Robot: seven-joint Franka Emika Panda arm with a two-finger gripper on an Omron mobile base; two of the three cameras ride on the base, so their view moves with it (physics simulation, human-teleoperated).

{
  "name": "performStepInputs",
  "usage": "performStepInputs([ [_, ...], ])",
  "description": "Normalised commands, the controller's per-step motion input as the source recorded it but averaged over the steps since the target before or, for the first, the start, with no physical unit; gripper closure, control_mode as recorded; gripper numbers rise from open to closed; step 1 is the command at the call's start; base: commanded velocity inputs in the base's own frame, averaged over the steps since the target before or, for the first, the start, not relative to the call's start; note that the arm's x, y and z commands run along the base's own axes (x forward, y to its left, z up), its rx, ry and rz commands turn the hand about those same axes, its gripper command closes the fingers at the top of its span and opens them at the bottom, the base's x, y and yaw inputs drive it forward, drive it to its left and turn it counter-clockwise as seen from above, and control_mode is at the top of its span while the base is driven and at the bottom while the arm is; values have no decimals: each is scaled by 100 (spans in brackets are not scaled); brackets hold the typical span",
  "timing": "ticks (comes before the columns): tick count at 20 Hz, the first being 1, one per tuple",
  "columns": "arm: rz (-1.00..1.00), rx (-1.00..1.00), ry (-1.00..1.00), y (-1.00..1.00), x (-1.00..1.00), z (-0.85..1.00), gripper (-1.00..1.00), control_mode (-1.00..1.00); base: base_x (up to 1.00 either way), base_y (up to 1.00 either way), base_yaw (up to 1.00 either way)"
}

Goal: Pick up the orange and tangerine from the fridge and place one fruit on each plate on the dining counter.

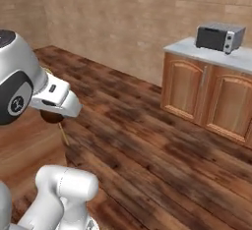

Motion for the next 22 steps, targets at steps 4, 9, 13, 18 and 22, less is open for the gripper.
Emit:
performStepInputs([
  [4,0,0,0,0,0,0,100,100,88,-6,86],
  [9,0,0,0,0,0,0,100,100,97,-22,78],
  [13,0,0,0,0,0,0,100,100,100,-68,59],
  [18,0,0,0,0,0,0,100,100,91,-97,43],
  [22,0,0,0,0,0,0,100,100,81,-100,37],
])
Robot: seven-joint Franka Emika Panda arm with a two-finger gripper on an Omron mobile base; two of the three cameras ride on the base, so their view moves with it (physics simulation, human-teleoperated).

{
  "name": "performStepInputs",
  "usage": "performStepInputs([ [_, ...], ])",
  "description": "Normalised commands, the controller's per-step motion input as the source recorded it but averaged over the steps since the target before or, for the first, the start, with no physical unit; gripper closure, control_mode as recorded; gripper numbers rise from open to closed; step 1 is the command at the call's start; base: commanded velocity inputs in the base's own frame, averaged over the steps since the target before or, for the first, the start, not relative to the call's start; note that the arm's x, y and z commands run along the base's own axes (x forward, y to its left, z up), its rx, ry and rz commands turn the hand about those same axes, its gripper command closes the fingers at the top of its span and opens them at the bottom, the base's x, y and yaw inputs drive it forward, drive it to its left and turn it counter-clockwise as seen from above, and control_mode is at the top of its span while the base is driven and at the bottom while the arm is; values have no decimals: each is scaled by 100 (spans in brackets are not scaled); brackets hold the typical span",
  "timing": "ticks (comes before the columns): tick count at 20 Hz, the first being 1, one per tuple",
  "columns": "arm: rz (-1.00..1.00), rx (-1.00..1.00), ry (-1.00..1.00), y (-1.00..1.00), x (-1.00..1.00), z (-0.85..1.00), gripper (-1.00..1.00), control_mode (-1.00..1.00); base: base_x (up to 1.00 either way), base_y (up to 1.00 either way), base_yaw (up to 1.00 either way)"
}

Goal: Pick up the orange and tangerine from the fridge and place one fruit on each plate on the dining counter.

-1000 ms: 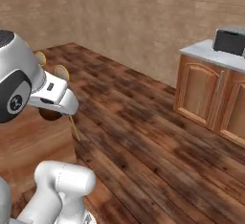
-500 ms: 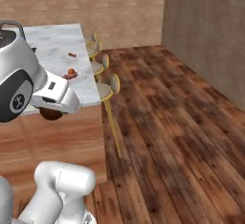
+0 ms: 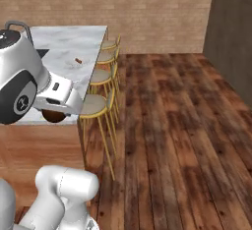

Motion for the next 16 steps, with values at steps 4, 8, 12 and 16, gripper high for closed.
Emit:
performStepInputs([
  [4,0,0,0,0,0,0,100,100,78,-100,36],
  [8,0,0,0,0,0,0,100,100,75,-100,35],
  [12,0,0,0,0,0,0,100,100,78,-100,37],
  [16,0,0,0,0,0,0,100,100,81,-100,40],
])
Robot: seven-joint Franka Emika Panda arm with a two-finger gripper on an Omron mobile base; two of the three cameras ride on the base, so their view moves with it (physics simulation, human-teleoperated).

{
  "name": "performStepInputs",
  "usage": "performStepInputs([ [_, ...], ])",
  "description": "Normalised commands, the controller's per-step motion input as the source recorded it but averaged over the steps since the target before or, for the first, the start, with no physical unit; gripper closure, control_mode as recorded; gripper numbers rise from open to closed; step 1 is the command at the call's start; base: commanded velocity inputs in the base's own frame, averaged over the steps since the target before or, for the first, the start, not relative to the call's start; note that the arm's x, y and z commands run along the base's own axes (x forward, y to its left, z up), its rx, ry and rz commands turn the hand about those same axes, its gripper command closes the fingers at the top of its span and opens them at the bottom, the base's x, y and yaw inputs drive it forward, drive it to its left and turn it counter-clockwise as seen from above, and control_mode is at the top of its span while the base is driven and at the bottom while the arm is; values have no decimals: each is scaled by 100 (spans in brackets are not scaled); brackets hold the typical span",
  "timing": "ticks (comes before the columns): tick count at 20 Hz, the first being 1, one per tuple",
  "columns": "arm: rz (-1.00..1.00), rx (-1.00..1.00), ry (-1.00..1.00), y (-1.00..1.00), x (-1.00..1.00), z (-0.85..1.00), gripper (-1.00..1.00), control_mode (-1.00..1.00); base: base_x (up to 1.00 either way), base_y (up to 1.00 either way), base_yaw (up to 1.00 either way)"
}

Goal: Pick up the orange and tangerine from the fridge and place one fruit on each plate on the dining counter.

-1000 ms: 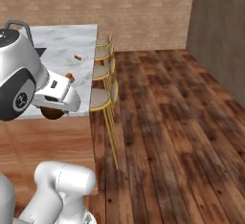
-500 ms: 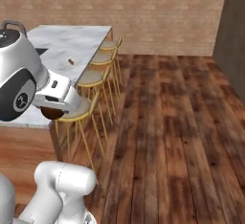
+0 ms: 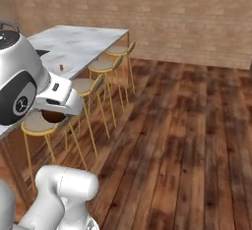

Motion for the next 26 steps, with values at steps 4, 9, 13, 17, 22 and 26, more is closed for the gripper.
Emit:
performStepInputs([
  [4,0,0,0,0,0,0,100,100,98,-94,47],
  [9,0,0,0,0,0,0,100,100,100,-71,56],
  [13,0,0,0,0,0,0,100,100,100,-38,71],
  [17,0,0,0,0,0,0,100,100,100,-43,70],
  [22,0,0,0,0,0,0,100,100,79,-77,59],
  [26,0,0,0,0,0,0,100,100,72,-77,60],
])
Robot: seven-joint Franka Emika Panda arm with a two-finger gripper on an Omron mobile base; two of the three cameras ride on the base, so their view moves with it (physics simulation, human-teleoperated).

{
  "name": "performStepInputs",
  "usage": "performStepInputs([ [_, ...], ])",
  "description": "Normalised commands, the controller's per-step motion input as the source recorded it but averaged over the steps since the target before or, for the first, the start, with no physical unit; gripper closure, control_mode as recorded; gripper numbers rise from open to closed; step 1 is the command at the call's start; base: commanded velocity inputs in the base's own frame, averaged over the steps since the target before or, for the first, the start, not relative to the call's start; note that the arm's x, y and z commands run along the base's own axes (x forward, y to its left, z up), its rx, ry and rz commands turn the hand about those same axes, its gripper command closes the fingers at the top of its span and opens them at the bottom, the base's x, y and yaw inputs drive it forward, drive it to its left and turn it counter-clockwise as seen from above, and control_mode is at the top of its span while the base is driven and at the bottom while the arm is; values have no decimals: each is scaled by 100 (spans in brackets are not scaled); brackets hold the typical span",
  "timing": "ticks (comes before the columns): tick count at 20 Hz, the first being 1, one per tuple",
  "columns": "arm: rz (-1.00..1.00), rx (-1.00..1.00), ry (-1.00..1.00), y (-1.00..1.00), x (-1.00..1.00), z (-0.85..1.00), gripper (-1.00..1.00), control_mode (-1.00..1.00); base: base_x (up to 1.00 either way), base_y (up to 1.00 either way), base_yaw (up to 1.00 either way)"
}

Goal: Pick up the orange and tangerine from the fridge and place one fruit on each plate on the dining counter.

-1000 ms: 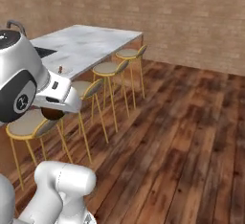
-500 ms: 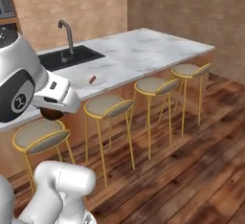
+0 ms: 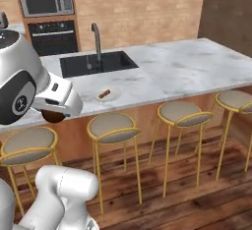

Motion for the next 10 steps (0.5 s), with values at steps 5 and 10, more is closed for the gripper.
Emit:
performStepInputs([
  [5,0,0,0,0,0,0,100,100,65,-78,60],
  [10,0,0,0,0,0,0,100,100,47,-52,40],
])
